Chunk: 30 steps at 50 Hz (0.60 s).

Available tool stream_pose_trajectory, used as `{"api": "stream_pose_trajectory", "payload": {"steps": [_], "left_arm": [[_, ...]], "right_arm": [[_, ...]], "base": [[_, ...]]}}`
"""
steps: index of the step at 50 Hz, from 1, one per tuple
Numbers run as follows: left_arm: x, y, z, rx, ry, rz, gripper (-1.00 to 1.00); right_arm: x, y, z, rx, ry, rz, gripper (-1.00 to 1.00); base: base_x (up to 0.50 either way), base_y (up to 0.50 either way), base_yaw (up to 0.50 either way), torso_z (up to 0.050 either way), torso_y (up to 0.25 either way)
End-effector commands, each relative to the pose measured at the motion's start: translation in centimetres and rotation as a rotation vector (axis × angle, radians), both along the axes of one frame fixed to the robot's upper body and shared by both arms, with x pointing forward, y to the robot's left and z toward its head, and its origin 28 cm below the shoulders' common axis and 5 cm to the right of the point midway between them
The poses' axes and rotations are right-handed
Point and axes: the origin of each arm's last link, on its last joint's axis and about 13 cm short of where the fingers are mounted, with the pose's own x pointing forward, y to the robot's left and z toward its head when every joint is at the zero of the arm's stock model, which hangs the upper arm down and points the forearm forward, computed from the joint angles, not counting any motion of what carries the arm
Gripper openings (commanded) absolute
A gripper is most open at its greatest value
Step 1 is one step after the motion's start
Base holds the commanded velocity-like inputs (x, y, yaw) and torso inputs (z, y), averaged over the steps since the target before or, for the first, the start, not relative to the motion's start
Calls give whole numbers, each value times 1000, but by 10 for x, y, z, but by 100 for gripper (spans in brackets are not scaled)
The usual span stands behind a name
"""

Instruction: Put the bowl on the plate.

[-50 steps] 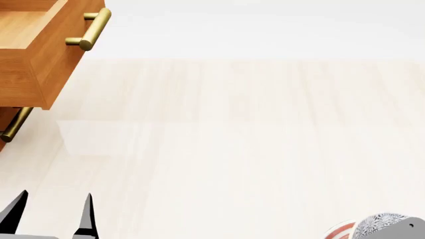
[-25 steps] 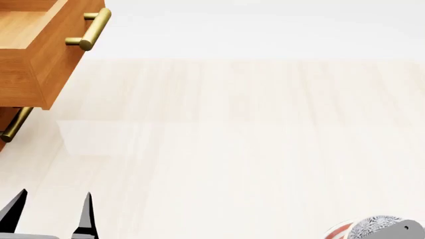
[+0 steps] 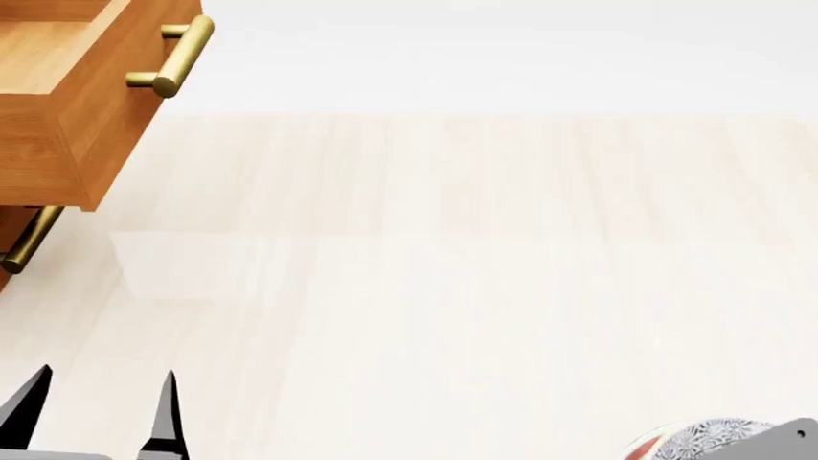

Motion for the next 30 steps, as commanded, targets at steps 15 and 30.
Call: {"api": "stream_pose_trajectory", "payload": {"steps": [15, 30], "left_arm": [[-1, 0, -2, -2, -2, -1, 100], [-1, 0, -1, -4, -4, -1, 100]], "right_arm": [[-12, 9, 41, 30, -194, 32, 100], [-13, 18, 60, 67, -323, 76, 100]], "base": [[0, 0, 0, 0, 0], [0, 0, 0, 0, 0]]}}
